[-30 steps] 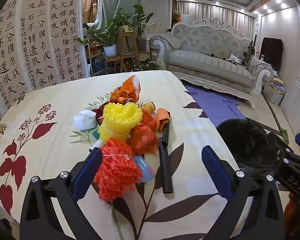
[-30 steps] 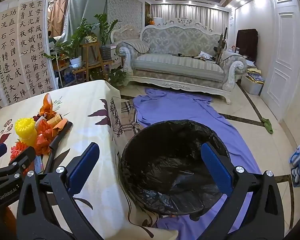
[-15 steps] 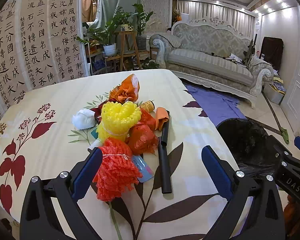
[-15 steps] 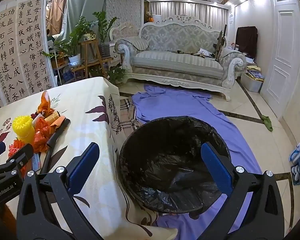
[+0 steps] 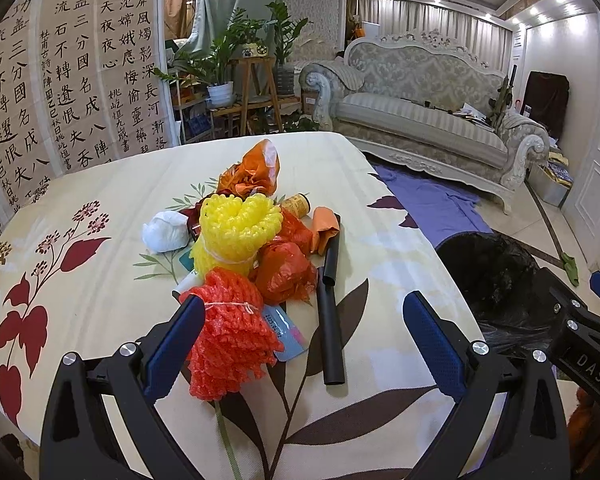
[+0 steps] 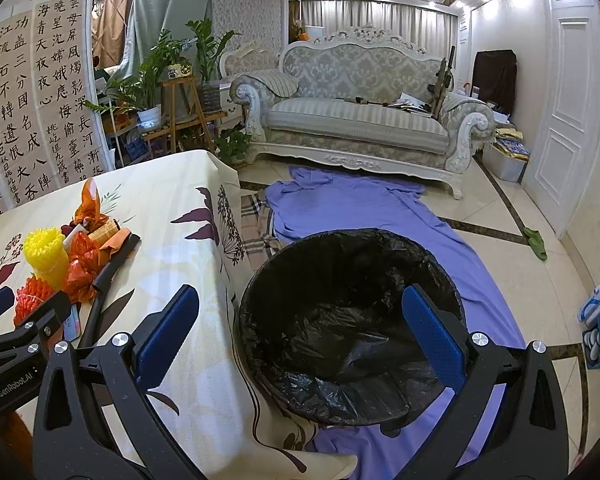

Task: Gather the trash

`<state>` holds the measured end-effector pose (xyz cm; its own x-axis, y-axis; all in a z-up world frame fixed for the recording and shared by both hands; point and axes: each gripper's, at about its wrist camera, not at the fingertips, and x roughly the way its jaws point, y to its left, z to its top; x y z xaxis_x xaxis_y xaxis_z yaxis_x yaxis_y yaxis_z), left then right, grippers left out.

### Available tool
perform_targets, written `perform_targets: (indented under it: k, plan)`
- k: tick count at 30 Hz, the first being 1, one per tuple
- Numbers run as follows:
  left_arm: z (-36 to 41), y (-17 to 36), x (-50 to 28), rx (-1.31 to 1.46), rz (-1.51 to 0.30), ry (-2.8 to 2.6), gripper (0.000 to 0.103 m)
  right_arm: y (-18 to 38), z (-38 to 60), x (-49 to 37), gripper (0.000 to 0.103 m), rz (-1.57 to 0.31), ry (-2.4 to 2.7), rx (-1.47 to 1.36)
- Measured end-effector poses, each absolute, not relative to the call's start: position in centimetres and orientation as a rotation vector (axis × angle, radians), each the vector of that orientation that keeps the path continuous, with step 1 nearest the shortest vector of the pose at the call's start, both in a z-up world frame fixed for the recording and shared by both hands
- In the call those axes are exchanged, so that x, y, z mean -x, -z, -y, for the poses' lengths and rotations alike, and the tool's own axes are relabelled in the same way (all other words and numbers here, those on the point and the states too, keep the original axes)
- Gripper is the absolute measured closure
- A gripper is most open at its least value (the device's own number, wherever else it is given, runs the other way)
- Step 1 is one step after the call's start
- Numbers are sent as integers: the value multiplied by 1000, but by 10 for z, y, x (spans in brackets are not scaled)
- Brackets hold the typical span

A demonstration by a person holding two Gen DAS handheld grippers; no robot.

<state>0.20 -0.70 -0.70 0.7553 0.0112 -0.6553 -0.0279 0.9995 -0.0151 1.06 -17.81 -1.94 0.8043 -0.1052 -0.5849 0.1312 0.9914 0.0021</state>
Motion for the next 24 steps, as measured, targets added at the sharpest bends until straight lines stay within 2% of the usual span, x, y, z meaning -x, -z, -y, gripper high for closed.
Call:
perform_targets:
  k: [24]
  plan:
    - [6,12,-4,24,-722,-20,7,22,183,-12,4,-640,131,-57]
